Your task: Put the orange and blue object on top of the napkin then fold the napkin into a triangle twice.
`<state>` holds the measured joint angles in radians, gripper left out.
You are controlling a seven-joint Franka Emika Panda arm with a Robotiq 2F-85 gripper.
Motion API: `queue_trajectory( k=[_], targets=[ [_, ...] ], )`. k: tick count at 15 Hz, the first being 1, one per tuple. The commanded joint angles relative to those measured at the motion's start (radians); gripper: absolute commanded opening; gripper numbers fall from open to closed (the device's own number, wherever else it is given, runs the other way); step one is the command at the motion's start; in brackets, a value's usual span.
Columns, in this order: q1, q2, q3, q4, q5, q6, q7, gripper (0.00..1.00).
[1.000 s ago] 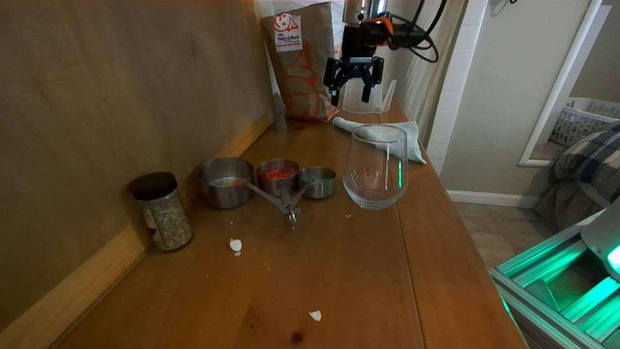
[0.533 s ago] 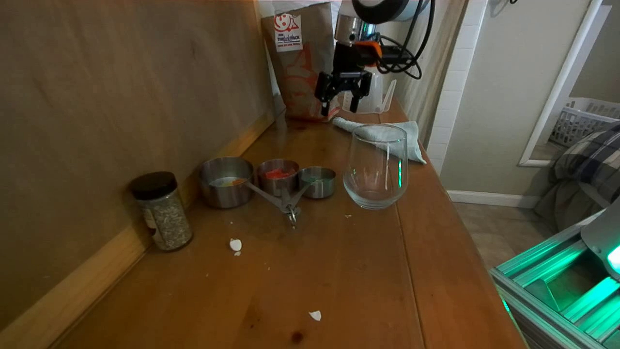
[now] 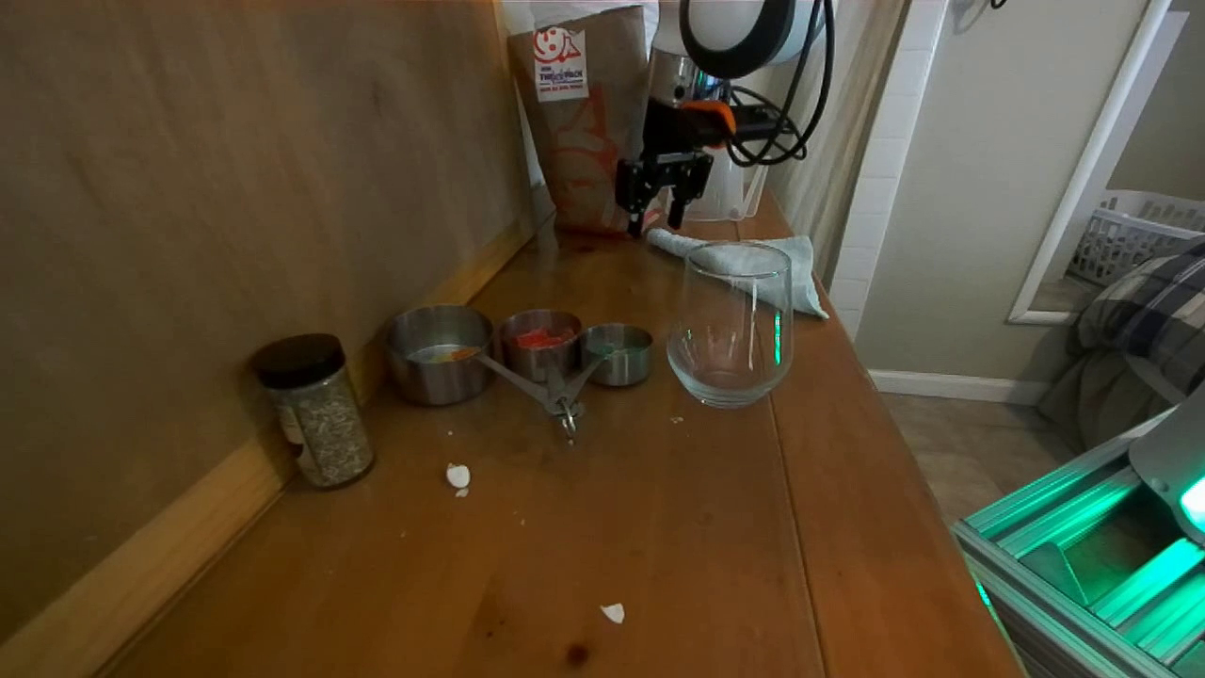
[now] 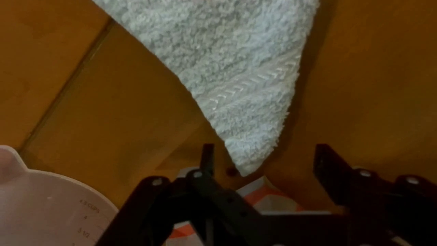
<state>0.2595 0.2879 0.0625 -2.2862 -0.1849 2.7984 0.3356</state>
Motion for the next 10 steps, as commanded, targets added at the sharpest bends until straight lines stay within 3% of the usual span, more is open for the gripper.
queue_trajectory(
  k=[1, 2, 3, 8, 10],
  targets=[
    [0.039, 0.035, -0.044, 0.03, -0.048, 0.021, 0.032, 0.57],
    [0.044, 0.038, -0.049, 0.033, -0.049, 0.021, 0.031, 0.71],
    [0.049, 0.042, -0.054, 0.037, -0.051, 0.02, 0.032, 0.41],
    [0.069, 0.023, -0.071, 0.031, -0.061, 0.009, 0.038, 0.03],
    [0.078, 0.006, -0.079, 0.027, -0.073, -0.001, 0.044, 0.0]
  ],
)
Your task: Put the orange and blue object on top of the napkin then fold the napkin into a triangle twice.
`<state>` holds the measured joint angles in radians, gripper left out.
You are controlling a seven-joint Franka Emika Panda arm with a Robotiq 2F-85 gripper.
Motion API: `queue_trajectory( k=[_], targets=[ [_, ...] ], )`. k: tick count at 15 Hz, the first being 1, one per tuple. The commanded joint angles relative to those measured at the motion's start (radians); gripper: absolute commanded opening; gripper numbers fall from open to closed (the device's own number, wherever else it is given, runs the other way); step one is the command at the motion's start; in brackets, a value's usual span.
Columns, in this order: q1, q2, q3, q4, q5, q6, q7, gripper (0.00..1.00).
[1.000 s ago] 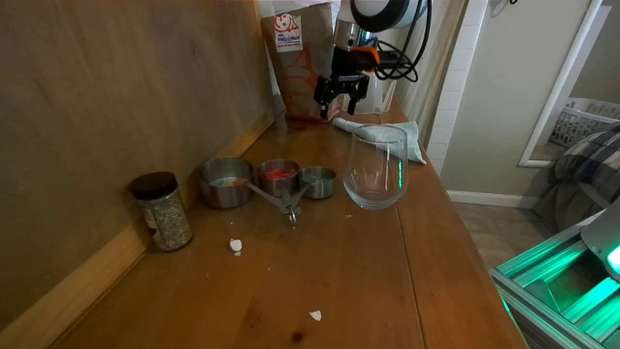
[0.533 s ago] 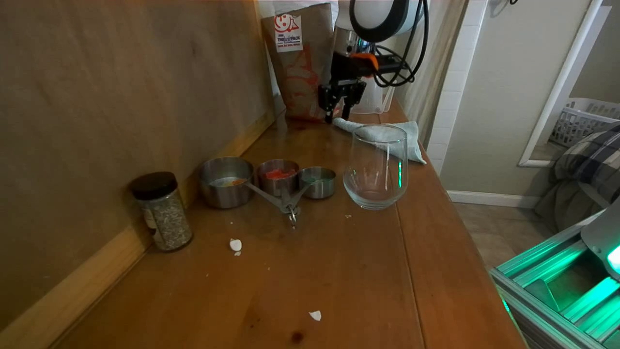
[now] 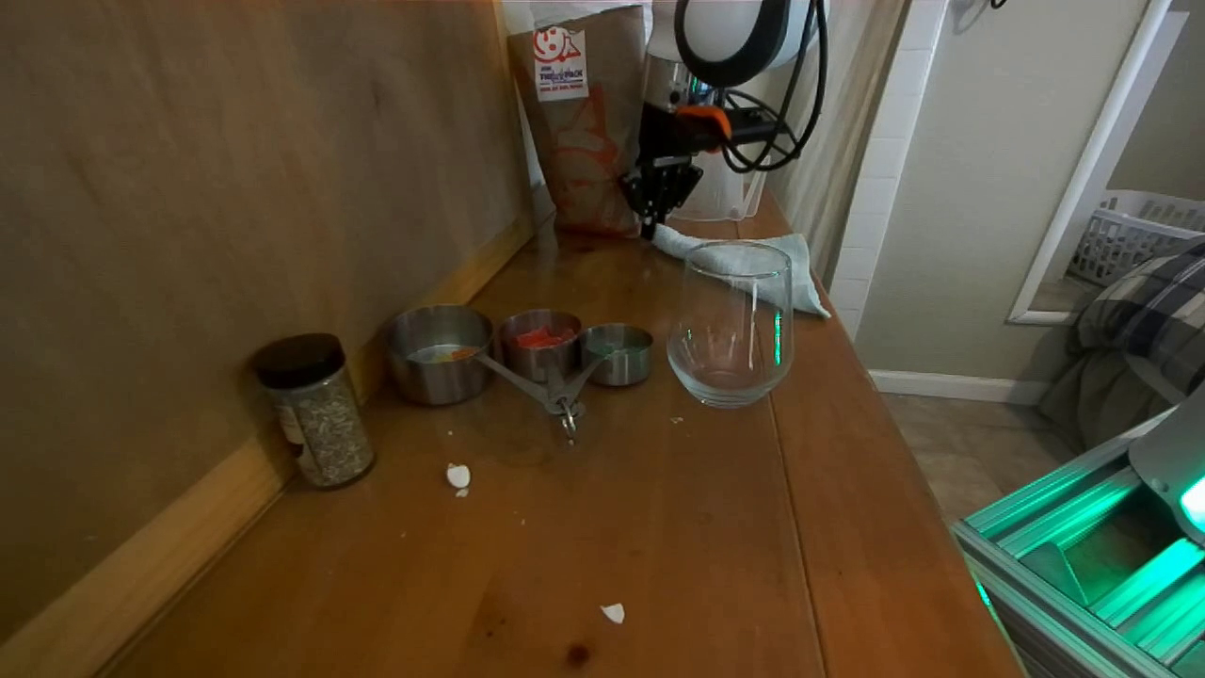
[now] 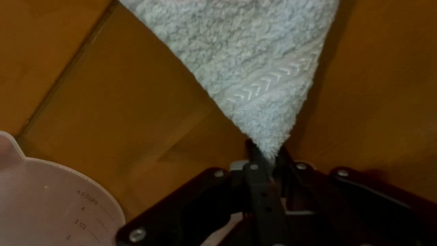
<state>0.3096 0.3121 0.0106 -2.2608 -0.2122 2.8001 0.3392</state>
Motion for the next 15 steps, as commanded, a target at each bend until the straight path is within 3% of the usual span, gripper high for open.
queue_trajectory(
  k=[1, 7, 15],
  targets=[
    [0.031, -0.028, -0.028, -0.003, -0.051, -0.01, 0.044, 0.0],
    [0.04, -0.133, -0.026, -0.046, -0.099, -0.098, 0.092, 0.02],
    [0.008, -0.294, 0.109, -0.073, -0.048, -0.468, 0.15, 0.02]
  ],
)
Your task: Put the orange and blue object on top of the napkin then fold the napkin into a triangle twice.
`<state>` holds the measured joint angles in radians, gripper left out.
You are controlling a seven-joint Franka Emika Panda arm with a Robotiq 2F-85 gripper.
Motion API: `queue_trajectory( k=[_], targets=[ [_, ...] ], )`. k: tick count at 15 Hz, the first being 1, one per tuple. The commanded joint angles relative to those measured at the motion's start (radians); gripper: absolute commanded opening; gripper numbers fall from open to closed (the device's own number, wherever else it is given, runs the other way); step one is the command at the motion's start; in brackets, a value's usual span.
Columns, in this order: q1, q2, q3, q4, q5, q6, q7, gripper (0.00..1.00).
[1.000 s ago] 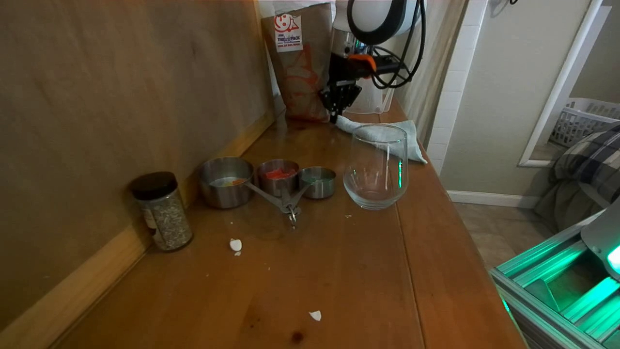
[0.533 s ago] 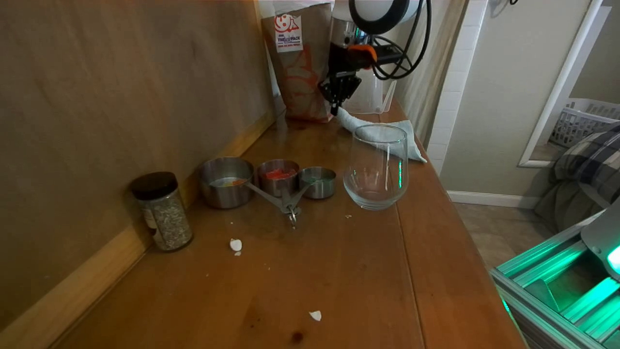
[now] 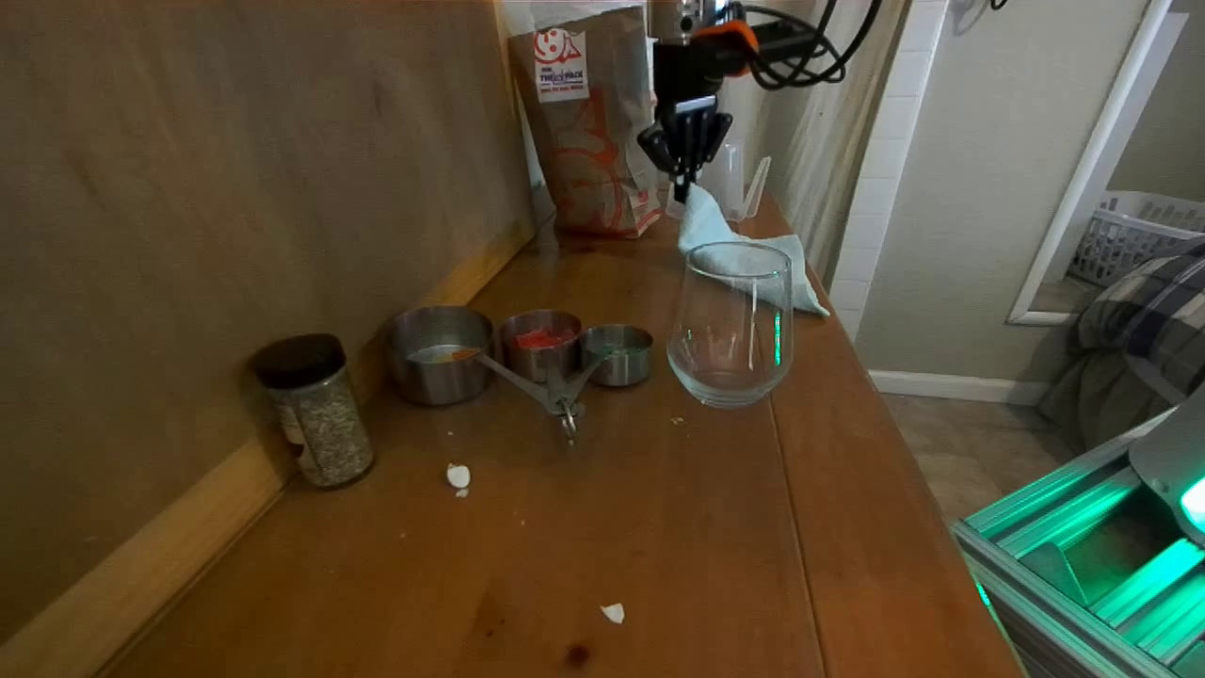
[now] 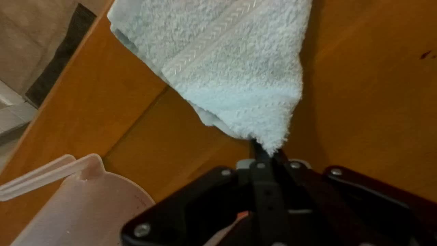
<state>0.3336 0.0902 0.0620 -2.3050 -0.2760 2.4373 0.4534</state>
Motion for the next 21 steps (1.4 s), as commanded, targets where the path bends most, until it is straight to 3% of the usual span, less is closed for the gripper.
queue_trajectory(
  k=[1, 6, 12, 16, 21],
  targets=[
    [-0.012, -0.08, 0.079, -0.021, 0.023, -0.153, 0.054, 0.02],
    [-0.021, -0.093, 0.153, -0.021, 0.049, -0.3, 0.077, 0.02],
    [-0.076, -0.089, 0.134, -0.106, 0.022, -0.174, -0.025, 0.02],
    [-0.142, -0.114, 0.095, -0.185, 0.034, -0.075, -0.274, 0.02],
    [-0.178, -0.113, 0.079, -0.212, 0.165, -0.077, -0.538, 0.03]
  ],
)
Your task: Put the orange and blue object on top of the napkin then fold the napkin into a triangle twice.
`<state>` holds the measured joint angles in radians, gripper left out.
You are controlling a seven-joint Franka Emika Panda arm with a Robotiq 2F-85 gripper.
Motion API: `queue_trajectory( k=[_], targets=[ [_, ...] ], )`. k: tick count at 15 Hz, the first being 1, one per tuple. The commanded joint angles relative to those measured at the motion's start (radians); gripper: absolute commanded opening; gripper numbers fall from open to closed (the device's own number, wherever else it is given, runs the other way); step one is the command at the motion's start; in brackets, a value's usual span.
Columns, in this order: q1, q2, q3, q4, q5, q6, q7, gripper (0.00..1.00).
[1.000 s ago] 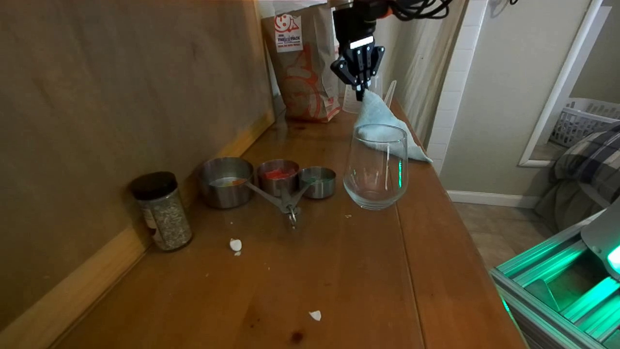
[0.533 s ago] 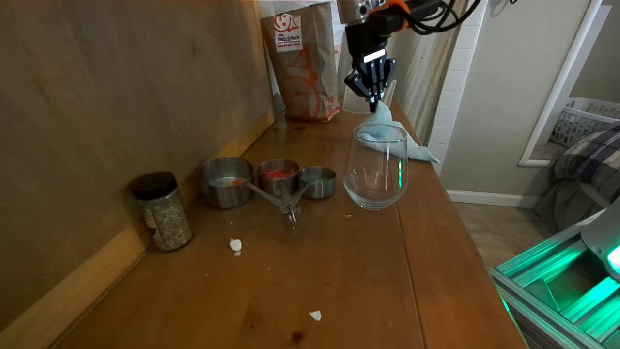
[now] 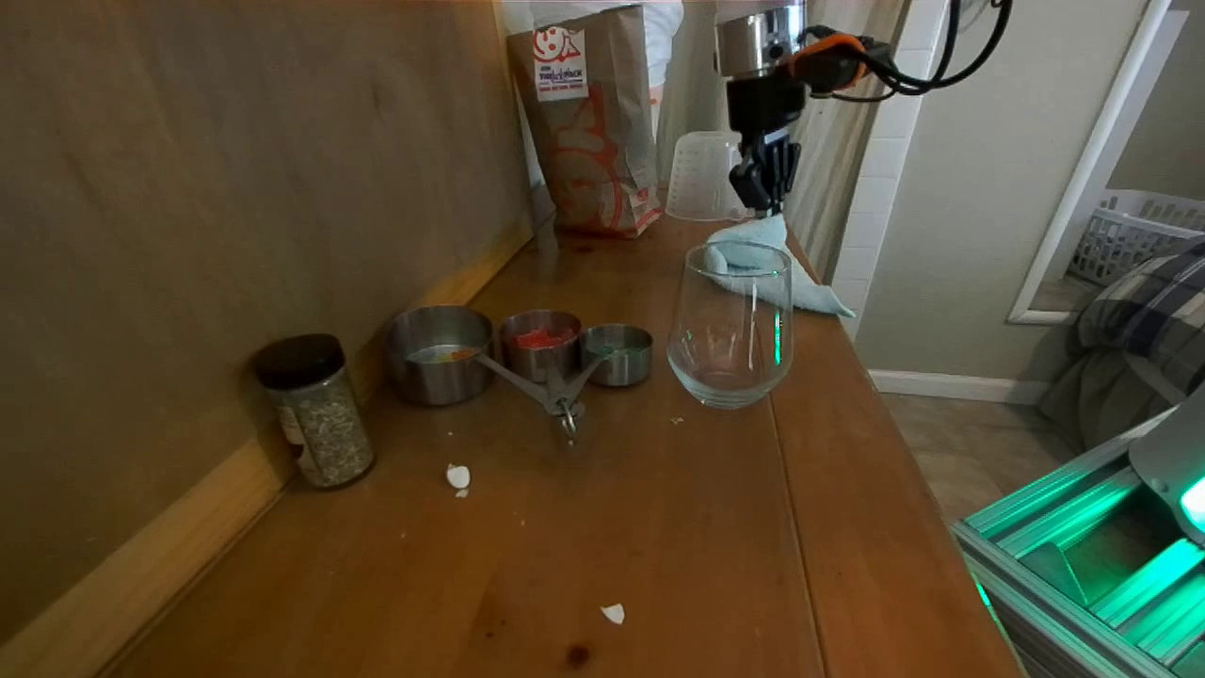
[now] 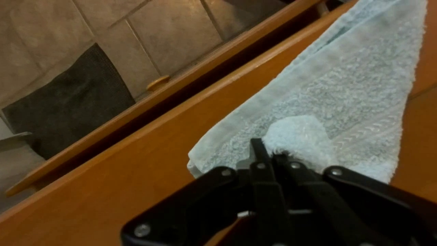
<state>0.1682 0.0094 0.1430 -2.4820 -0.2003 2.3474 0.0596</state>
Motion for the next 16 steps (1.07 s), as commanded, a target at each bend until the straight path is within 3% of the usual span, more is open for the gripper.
queue_trajectory(
  k=[1, 5, 16],
  targets=[
    [0.008, -0.076, 0.023, -0.041, 0.174, -0.027, -0.17, 0.03],
    [0.024, -0.115, 0.031, -0.036, 0.33, -0.094, -0.298, 0.03],
    [0.026, -0.184, 0.031, -0.052, 0.258, -0.264, -0.242, 0.02]
  ],
)
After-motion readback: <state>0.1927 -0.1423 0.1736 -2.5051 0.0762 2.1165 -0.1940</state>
